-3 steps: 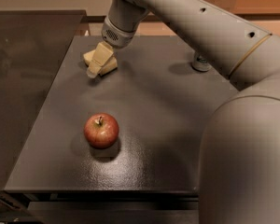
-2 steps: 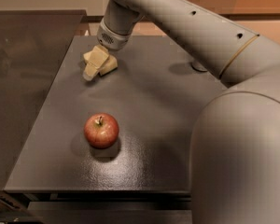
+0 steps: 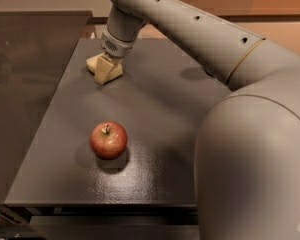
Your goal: Pick sponge
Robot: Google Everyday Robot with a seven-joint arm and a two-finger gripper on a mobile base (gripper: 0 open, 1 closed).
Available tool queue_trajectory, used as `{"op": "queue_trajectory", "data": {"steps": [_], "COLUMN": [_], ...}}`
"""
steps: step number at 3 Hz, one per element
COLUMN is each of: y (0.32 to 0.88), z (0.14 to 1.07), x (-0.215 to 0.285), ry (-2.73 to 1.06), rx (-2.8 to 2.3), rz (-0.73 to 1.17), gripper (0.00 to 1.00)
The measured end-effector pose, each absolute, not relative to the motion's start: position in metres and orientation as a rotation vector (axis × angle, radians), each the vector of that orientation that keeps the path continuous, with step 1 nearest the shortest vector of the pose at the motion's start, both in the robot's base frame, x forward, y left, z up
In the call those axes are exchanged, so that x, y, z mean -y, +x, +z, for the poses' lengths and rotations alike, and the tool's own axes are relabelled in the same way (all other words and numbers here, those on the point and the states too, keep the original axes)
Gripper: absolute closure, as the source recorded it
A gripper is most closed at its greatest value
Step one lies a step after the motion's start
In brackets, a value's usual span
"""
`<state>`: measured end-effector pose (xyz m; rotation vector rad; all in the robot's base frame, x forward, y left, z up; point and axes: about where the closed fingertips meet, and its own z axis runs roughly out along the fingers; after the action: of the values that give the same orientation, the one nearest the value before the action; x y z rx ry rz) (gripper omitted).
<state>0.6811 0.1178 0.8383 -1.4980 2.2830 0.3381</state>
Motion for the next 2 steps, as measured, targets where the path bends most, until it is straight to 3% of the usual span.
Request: {"op": "queue_trajectory", "data": {"steps": [2], "y": [0.6893], "z": [0.8387], "x": [-0.1041], "ry": [-1.456], "rx": [-2.295], "rz": [0.342], "gripper": [0.87]}}
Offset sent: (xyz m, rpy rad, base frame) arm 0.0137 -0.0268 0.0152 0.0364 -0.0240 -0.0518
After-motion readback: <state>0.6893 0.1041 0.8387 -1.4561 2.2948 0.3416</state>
